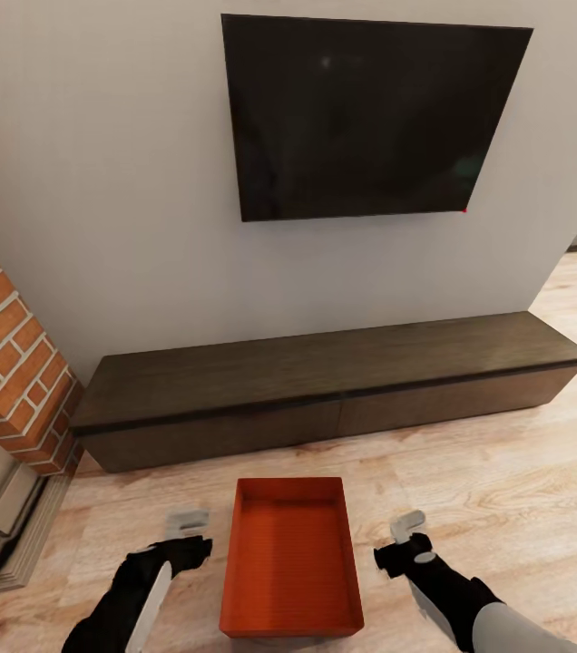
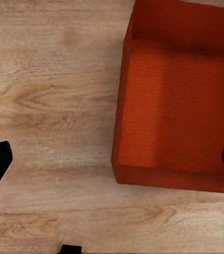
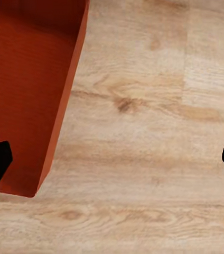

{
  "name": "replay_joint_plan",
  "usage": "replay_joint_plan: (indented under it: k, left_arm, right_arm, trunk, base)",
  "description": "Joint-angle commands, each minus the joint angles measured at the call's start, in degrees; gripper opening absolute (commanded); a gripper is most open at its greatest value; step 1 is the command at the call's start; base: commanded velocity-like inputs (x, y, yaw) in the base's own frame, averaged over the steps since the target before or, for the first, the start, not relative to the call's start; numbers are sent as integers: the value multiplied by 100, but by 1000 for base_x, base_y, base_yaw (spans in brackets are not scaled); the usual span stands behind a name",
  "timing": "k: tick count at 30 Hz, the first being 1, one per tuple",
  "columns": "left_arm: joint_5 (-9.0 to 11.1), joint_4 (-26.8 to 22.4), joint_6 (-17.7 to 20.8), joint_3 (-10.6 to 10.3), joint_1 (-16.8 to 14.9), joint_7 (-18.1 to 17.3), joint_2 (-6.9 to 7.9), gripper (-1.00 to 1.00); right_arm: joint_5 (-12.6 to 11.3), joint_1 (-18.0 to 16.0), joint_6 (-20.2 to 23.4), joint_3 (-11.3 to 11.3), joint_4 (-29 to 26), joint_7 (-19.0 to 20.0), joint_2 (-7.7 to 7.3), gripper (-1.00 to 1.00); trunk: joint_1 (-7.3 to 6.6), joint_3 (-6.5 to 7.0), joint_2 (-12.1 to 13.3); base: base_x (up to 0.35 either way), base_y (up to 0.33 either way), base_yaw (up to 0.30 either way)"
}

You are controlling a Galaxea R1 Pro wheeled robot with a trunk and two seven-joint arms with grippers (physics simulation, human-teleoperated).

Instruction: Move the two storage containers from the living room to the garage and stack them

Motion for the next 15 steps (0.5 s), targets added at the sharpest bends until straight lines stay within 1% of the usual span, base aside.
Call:
replay_joint_plan:
  k: [1, 2, 3, 4, 5, 7, 8, 9, 11, 12, 13, 14, 15]
  left_arm:
    - [58, 33, 46, 6, -95, 48, -31, 100]
    - [55, 225, 79, 5, -361, 63, -117, 100]
    - [52, 409, 88, 4, -553, 69, -177, 100]
    - [38, 736, 83, 1, -842, 74, -263, 100]
    - [33, 839, 79, 0, -927, 75, -287, 100]
    - [23, 1224, 59, -8, -1231, 77, -386, 100]
    - [15, 1635, 30, -14, -1508, 72, -512, 100]
    - [15, 1751, 5, -17, -1549, 71, -555, 100]
    - [10, 2029, -91, -21, -1635, 72, -630, 100]
    - [-7, 2774, -332, -24, -1897, 95, -680, 100]
    - [-12, 2927, -415, -24, -1943, 149, -683, 100]
    - [-12, 2990, -461, -24, -1959, 195, -684, 100]
    - [-11, 3092, -554, -26, -1982, 323, -689, 100]
  right_arm:
    - [-48, -49, 55, 47, -19, -38, -4, 100]
    - [-51, -170, 86, 46, -19, -41, 5, 100]
    - [-52, -250, 101, 45, -19, -43, 12, 100]
    - [-53, -366, 135, 22, -19, -46, 20, 100]
    - [-54, -401, 149, 13, -19, -48, 23, 100]
    - [-109, -548, 236, -24, -19, -79, 35, 100]
    - [-573, -716, 341, -39, -17, -194, 128, 100]
    - [-701, -738, 350, -41, -3, -235, 206, 100]
    - [-842, -762, 355, -43, 38, -315, 402, 100]
    - [-940, -774, 312, -48, 102, -676, 821, 100]
    - [-951, -774, 304, -52, 109, -776, 892, 100]
    - [-956, -775, 295, -56, 113, -818, 924, 100]
    - [-969, -776, 262, -73, 138, -879, 982, 100]
  trunk:
    - [0, -6, -3]
    - [0, -6, -3]
    - [0, -6, -3]
    - [0, -6, -3]
    - [0, -6, -3]
    - [0, -6, -3]
    - [0, -6, -3]
    - [0, -6, -3]
    - [0, -6, -3]
    - [0, -6, -3]
    - [0, -6, -3]
    - [0, -6, -3]
    - [0, -6, -3]
  base:
    - [0, 0, 0]
    - [0, 0, 0]
    - [0, 0, 0]
    - [0, 0, 0]
    - [0, 0, 0]
    - [0, 0, 0]
    - [0, 0, 0]
    - [0, 0, 0]
    - [0, 0, 0]
    - [0, 0, 0]
    - [0, 0, 0]
    - [0, 0, 0]
    - [0, 0, 0]
